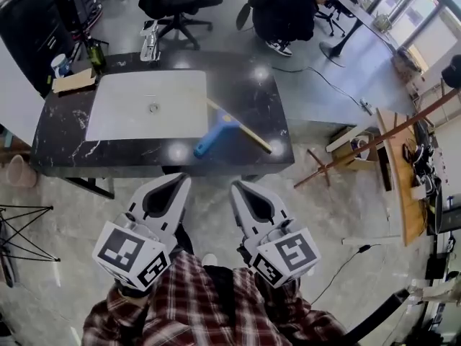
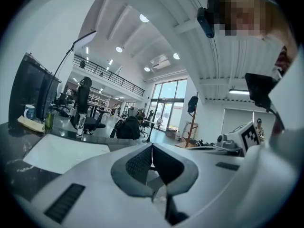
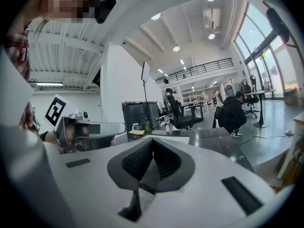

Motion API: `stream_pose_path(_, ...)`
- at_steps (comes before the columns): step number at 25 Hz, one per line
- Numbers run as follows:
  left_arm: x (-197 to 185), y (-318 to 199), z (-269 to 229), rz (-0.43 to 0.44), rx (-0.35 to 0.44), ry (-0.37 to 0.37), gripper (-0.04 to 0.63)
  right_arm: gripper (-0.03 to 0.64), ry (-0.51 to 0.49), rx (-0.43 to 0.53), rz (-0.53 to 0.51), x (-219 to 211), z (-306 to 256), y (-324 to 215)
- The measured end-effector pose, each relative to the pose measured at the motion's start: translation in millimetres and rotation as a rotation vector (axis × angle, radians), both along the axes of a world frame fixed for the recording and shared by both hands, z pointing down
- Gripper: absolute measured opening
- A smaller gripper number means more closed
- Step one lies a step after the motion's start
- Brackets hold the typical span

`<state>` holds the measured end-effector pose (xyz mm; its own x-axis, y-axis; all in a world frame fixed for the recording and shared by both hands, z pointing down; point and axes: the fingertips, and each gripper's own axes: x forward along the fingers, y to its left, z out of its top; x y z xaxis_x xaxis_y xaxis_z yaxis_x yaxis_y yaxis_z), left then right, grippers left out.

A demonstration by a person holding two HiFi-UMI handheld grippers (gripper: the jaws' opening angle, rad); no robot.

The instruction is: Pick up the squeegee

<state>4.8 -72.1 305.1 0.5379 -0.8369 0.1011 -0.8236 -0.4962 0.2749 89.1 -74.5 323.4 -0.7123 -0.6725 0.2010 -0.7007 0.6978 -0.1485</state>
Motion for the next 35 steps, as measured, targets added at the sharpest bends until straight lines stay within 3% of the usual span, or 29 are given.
stream_pose_path(8,-66,-110,-14,0.085,0.026,-0.011,0.012,0.012,0.003,0.019,0.105,-59,-11,-118)
stream_pose_path(13,-80,-150,-5,0.171,-0.008,-0.025,0.012,0.012,0.004,-0.008,0.195,-73,-5,-162)
stream_pose_path(19,-83,-175,6,0.213,-0.045,-0.008,0.012,0.012,0.015,-0.057,0.250,-72,8,-186)
stream_pose_path(35,-64,-207,2,0.195,-0.048,0.016,0.012,0.014,0.045,-0.132,0.159,-57,16,-222)
